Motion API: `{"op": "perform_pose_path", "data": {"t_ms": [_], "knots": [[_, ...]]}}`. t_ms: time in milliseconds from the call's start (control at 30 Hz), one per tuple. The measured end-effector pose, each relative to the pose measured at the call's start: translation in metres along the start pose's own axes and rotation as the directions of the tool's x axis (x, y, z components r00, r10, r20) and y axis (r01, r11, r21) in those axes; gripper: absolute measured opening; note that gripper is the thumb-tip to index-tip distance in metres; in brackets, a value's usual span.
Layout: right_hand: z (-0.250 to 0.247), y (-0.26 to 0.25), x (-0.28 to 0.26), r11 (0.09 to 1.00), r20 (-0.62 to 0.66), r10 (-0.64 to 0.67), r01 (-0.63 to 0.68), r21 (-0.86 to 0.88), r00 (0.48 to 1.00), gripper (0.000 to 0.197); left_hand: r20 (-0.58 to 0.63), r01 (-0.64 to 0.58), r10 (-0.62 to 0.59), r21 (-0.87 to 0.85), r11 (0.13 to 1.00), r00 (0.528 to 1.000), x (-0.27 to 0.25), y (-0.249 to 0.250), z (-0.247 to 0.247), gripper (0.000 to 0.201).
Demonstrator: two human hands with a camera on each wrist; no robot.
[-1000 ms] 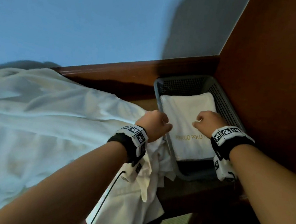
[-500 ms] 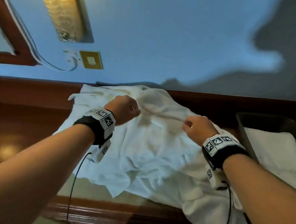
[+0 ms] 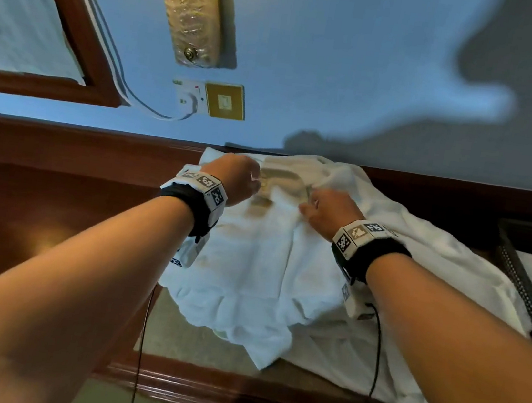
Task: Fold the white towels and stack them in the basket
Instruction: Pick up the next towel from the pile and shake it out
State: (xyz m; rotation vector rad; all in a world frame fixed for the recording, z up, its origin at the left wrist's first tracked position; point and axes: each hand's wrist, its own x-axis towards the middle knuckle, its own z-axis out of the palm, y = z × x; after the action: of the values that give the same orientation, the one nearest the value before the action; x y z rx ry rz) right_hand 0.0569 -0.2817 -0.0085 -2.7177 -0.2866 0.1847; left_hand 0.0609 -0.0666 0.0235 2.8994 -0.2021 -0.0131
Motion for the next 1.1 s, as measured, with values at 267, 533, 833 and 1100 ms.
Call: {"op": "perform_pose_path", "data": {"t_ms": [267, 533, 833, 1100], "knots": [[0.036, -0.008, 0.047, 0.989, -0.003, 0.146, -0.146, 0.03, 0.989, 0.028, 0.138, -0.106, 0.088, 0.124, 0.987, 0.987, 0.074, -0.006, 0.042, 0.058], [0.009, -0.032, 0.049, 0.96, -0.24, 0.11, -0.04, 0.279, 0.965, 0.013, -0.094, -0.149, 0.137, -0.138, 0.979, 0.986, 0.081, -0.031, 0.005, 0.015], [-0.053, -0.173, 0.015, 0.922, -0.518, 0.072, 0.141, 0.36, 0.852, 0.009, -0.353, -0.276, 0.181, -0.24, 0.931, 0.918, 0.002, -0.115, -0.143, 0.015], [-0.018, -0.327, -0.06, 0.931, -0.526, -0.111, 0.273, 0.243, 0.843, 0.016, -0.388, -0.359, 0.315, -0.044, 0.932, 0.866, -0.143, -0.232, -0.236, 0.029]]}}
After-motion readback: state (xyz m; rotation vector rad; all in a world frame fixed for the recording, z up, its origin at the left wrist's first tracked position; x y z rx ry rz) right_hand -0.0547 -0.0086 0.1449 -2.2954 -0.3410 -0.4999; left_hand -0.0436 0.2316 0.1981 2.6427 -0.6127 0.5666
